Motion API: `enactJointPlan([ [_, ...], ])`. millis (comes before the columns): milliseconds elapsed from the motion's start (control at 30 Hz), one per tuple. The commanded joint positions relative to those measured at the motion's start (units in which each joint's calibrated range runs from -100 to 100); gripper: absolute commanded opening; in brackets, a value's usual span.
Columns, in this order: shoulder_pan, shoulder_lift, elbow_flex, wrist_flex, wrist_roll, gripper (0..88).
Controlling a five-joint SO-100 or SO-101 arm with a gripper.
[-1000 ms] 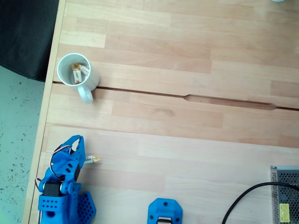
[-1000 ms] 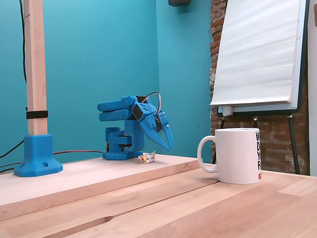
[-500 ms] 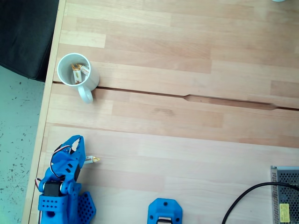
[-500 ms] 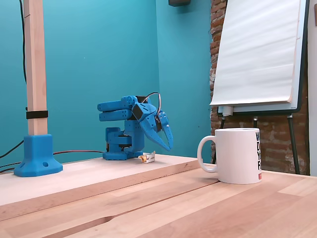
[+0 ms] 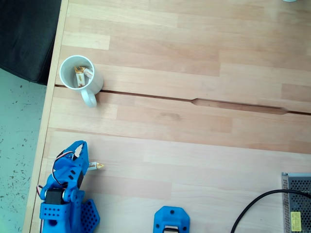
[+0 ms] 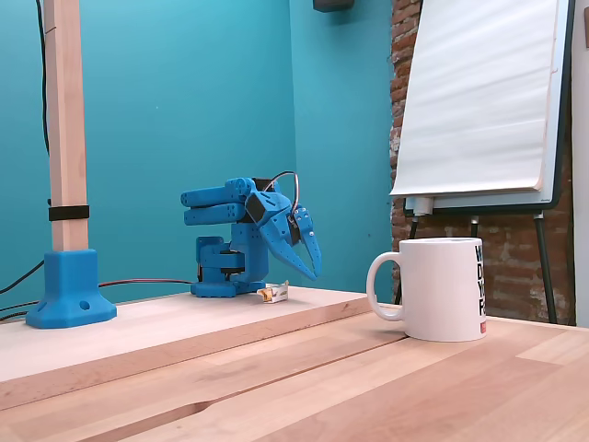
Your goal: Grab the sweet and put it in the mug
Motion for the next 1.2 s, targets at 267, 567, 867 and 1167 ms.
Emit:
enactJointPlan([
  [267, 0.09, -0.50, 0.90, 0.04, 0.10, 0.0],
  [567, 0.09, -0.50, 0.90, 0.04, 0.10, 0.0],
  [867, -0.41, -0.33, 0.90, 0.04, 0.10, 0.0],
  [1167, -0.56, 4.41, -13.02, 0.68, -0.49, 0.0],
])
